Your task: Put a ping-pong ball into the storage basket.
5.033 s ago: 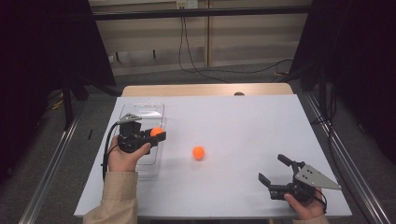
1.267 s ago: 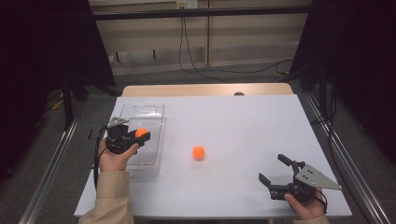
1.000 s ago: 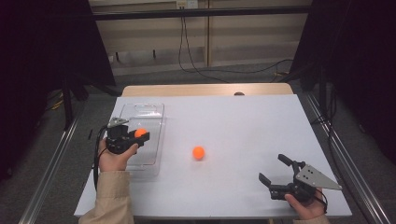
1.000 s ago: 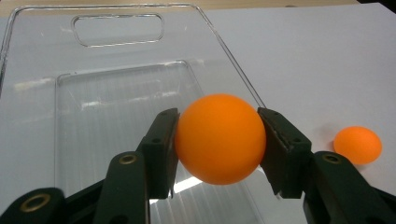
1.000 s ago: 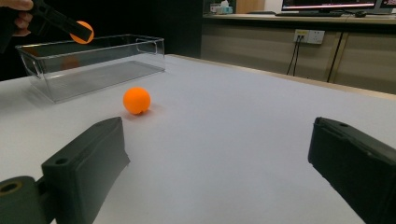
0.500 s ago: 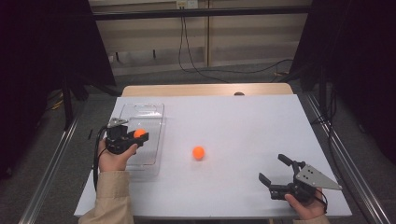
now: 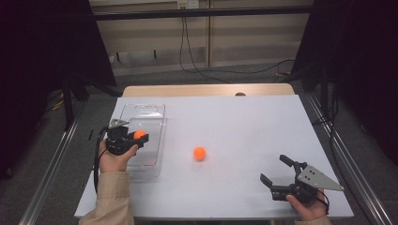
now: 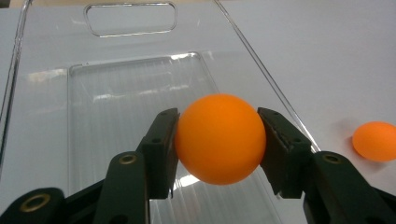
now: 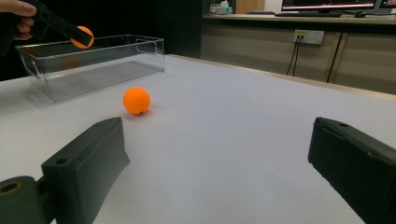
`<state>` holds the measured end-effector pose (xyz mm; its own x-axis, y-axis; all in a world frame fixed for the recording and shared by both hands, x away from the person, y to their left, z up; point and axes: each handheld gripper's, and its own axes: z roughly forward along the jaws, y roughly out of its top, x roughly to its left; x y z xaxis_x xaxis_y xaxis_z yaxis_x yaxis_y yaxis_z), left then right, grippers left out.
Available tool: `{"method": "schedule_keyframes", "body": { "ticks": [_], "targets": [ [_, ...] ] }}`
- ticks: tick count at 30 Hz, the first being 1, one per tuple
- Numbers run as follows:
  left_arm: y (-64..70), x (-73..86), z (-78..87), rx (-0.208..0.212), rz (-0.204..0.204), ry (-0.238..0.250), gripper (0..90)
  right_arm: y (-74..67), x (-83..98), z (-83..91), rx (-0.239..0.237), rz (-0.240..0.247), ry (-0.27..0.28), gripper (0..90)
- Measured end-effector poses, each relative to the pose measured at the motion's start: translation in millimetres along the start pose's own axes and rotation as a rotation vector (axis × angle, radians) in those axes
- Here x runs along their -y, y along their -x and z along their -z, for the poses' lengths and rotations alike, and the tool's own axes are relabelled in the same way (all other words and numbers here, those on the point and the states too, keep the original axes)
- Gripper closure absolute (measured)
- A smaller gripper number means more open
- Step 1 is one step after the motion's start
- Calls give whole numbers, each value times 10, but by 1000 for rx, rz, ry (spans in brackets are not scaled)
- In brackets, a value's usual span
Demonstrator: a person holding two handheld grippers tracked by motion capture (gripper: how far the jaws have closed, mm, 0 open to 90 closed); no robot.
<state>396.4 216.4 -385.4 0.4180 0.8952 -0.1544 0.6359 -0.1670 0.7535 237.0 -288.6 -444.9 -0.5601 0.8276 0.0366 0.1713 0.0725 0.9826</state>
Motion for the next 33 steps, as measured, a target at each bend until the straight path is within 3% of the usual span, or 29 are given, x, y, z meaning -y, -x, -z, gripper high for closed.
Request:
{"method": "schedule_keyframes", "body": {
  "ticks": [33],
  "targets": [
    [-54,49,-60,-31,12,-26,507,0,-1,0,-1,1,0,35]
  ]
}}
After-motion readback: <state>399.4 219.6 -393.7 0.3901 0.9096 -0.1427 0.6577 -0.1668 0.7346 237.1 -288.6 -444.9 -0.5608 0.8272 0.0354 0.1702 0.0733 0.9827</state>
